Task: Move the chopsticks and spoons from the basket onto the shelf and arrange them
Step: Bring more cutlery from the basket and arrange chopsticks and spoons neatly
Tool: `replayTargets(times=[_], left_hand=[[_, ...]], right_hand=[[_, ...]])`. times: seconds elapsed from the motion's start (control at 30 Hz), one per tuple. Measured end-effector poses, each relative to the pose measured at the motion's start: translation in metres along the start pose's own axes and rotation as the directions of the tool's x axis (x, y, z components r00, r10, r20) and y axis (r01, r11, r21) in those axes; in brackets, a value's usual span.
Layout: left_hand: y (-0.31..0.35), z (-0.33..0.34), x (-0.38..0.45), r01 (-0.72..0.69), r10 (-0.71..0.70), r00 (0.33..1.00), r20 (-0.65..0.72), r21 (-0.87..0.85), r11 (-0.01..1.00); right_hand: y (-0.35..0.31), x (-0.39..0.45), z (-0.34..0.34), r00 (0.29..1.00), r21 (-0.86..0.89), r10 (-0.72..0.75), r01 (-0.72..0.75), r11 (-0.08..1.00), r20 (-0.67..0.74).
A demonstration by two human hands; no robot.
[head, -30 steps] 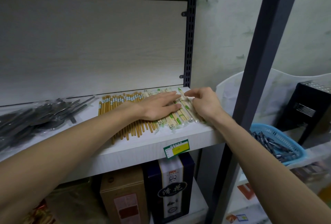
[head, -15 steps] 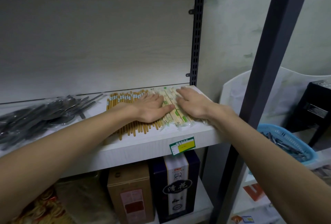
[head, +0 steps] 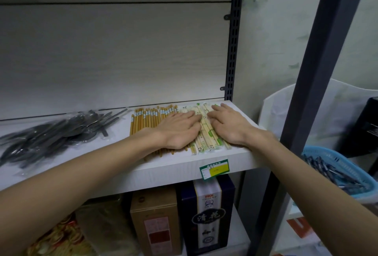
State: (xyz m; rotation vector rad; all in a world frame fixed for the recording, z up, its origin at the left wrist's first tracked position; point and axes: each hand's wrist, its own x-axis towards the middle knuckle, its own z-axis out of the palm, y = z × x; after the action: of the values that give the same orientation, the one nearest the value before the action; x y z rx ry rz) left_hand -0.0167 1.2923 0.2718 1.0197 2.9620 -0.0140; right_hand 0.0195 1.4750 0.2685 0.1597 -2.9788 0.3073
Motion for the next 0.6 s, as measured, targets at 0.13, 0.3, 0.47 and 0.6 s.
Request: replayTargets(times=[0.13,0.3,0.47,0.6], left_hand=[[0.003,0.005,0.002,0.049,-0.049,0.997,0.053,0.015,0.999],[0.01,-0.004,-0.005,0.016,-0.021,0.998,0.065,0.075,0.997],[0.008,0.002,-0.012,0.046,-0.048,0.993,0.109,0.022,0.999],[0.009,0.003,-0.012,0.064,-0.066,0.991,0.12,0.022,0.998]], right_hand=[[-0.004,0.0,0.0,0.994,0.049,0.016,-0.022,0.999,0.109],[-0.003,-0.008,-0.001,0.994,0.022,0.016,-0.018,1.0,0.105],[-0.005,-0.015,-0.002,0.994,0.05,0.015,-0.021,0.999,0.109],[-0.005,-0.02,-0.002,0.993,0.043,0.018,-0.023,0.999,0.117]])
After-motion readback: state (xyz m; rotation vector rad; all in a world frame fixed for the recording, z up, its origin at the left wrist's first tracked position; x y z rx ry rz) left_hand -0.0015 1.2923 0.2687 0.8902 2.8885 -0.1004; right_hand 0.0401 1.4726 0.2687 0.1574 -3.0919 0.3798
